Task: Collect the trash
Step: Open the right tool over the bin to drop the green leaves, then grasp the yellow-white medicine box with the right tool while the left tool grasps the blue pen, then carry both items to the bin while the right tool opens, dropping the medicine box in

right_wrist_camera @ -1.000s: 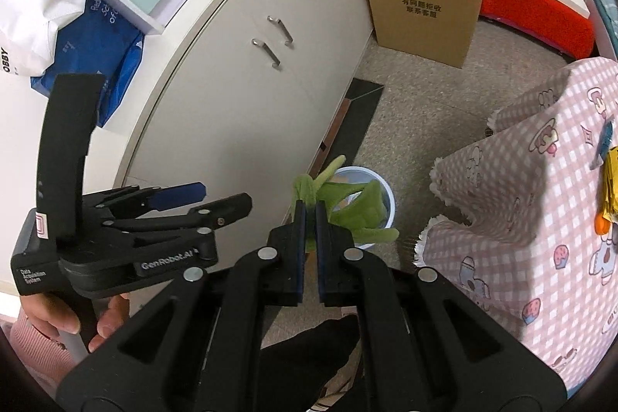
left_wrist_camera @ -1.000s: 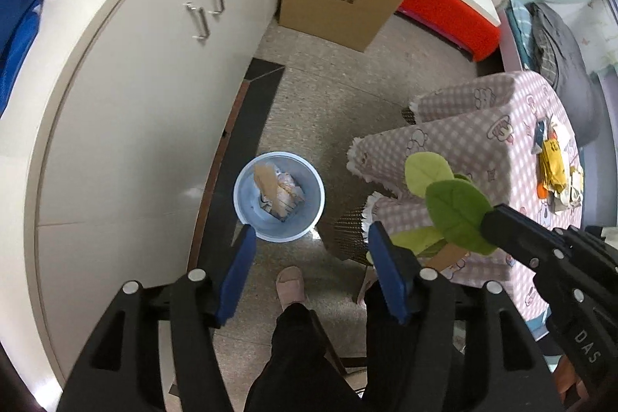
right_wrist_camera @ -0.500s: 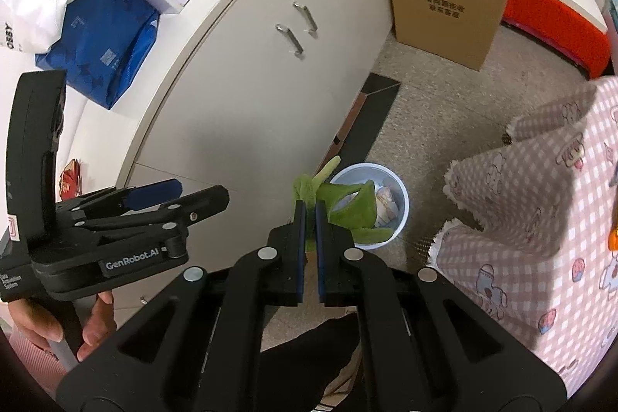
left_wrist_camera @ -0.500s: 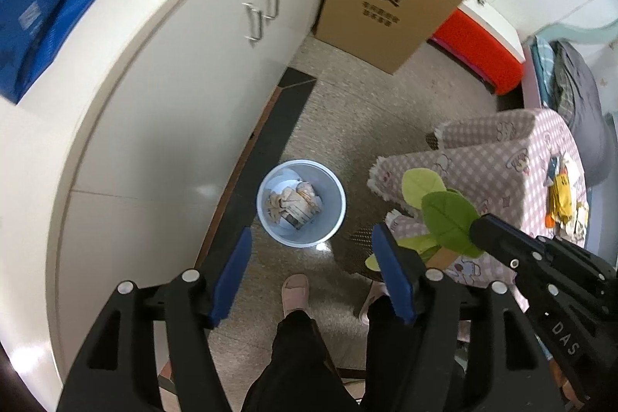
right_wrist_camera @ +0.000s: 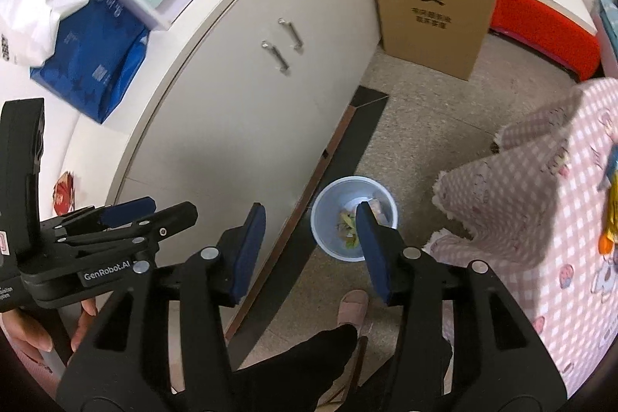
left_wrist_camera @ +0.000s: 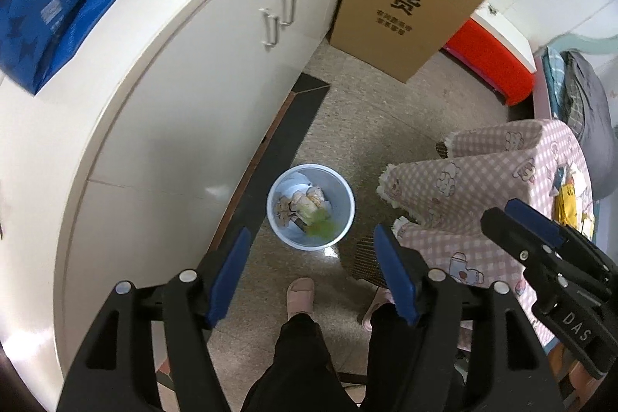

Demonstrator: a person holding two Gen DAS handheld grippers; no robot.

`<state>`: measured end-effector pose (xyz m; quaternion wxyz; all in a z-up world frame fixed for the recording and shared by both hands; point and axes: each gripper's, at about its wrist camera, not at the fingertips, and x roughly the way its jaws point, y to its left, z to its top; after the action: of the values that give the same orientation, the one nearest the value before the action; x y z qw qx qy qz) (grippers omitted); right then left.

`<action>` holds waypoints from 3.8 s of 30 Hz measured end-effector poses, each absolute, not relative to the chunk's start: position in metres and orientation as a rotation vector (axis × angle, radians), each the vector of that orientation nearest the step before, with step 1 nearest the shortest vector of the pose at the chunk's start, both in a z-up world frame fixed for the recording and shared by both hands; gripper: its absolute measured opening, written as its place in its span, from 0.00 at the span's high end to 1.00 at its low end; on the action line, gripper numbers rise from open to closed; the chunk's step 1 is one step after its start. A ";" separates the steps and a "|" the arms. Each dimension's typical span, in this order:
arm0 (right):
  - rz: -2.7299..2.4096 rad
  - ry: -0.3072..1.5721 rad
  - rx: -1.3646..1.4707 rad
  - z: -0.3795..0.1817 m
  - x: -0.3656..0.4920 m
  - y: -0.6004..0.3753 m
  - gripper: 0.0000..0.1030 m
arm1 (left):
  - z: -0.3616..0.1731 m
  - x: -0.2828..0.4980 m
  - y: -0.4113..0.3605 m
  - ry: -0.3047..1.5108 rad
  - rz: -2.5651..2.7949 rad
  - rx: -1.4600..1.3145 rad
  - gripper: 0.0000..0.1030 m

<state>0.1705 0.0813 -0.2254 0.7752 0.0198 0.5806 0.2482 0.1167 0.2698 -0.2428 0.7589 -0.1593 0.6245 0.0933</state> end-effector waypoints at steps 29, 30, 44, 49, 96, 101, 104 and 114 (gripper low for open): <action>-0.160 1.097 0.419 -0.202 0.166 -0.401 0.39 | -0.233 0.234 -0.160 1.394 -0.315 0.016 0.36; -0.167 1.109 0.426 -0.208 0.171 -0.414 0.39 | -0.236 0.240 -0.170 1.398 -0.309 0.016 0.36; -0.157 1.236 0.482 -0.279 0.232 -0.468 0.39 | -0.272 0.309 -0.171 1.438 -0.117 -0.023 0.36; -0.127 1.272 0.470 -0.293 0.247 -0.471 0.39 | -0.286 0.337 -0.185 1.453 -0.118 0.018 0.36; 0.394 1.168 0.174 -0.200 0.175 -0.030 0.58 | -0.231 0.180 0.159 1.352 -0.017 -0.169 0.89; 0.464 1.192 0.115 -0.208 0.166 0.035 0.56 | -0.227 0.155 0.210 1.346 0.036 -0.201 0.89; 0.473 1.189 0.098 -0.214 0.167 0.058 0.48 | -0.223 0.144 0.232 1.336 0.055 -0.218 0.89; 0.456 1.212 0.095 -0.214 0.157 0.076 0.35 | -0.222 0.130 0.251 1.331 0.052 -0.242 0.89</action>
<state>0.1573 0.0764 -0.2143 0.7967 0.0443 0.5642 0.2122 0.1297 0.2513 -0.2223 0.7794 -0.1118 0.6160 0.0242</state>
